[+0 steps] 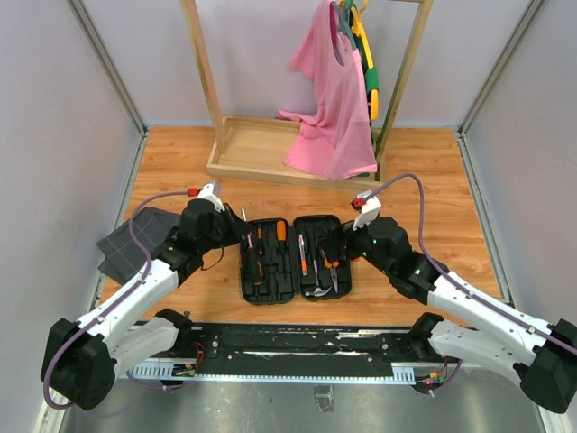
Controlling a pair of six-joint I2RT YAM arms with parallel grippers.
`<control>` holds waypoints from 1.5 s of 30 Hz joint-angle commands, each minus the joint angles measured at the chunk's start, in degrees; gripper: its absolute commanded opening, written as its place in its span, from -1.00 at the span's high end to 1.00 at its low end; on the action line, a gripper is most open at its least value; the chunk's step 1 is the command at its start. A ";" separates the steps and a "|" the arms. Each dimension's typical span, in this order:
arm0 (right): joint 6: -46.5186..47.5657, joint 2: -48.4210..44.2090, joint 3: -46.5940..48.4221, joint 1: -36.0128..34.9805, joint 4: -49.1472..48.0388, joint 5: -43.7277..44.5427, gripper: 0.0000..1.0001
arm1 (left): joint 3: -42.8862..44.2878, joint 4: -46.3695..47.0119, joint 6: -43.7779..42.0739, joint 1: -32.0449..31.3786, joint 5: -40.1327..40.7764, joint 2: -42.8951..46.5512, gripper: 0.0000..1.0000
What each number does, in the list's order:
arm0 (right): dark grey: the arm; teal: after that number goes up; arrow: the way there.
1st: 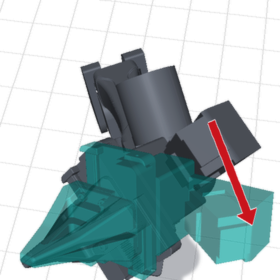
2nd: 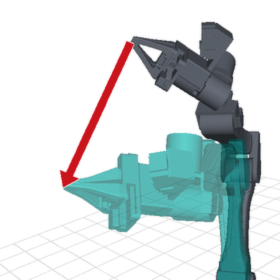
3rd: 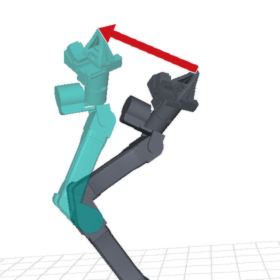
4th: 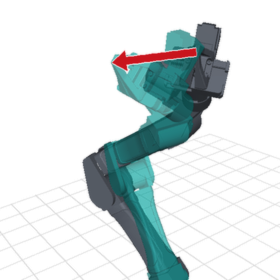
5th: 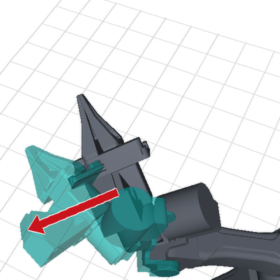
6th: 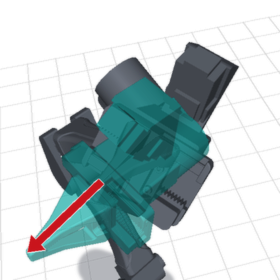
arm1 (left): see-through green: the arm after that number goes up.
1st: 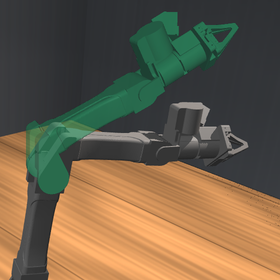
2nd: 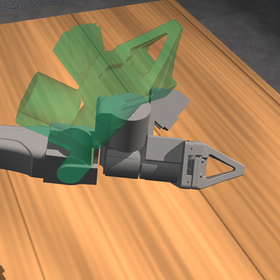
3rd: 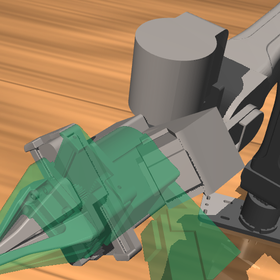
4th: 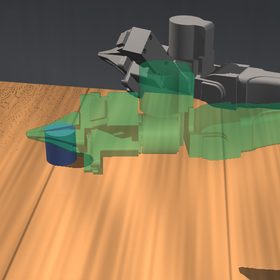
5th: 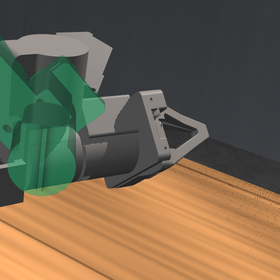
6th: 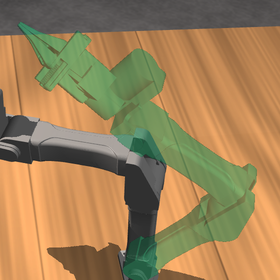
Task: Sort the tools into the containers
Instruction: Pick up the screwdriver from the center of the board, then place the screwdriver in the storage box.
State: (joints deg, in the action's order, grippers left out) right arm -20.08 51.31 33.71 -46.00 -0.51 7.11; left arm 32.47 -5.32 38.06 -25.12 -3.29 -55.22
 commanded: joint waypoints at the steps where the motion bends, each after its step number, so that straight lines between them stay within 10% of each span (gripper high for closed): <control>1: 0.34 -1.36 -0.94 0.83 -1.44 2.32 -0.97 | 1.63 0.02 1.08 -0.83 0.72 0.50 0.99; 20: 0.42 4.67 2.16 4.86 5.65 -8.94 -0.97 | 3.41 -0.33 2.77 -5.46 5.21 -5.82 0.99; 45: -0.01 -9.82 -6.74 4.87 1.55 7.05 -0.97 | 7.30 1.46 4.46 -10.96 7.58 -21.10 0.99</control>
State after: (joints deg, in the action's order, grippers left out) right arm -19.46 44.18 28.53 -41.58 3.18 9.34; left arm 37.93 -5.91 41.89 -35.07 3.25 -75.00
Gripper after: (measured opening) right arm 0.984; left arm 0.059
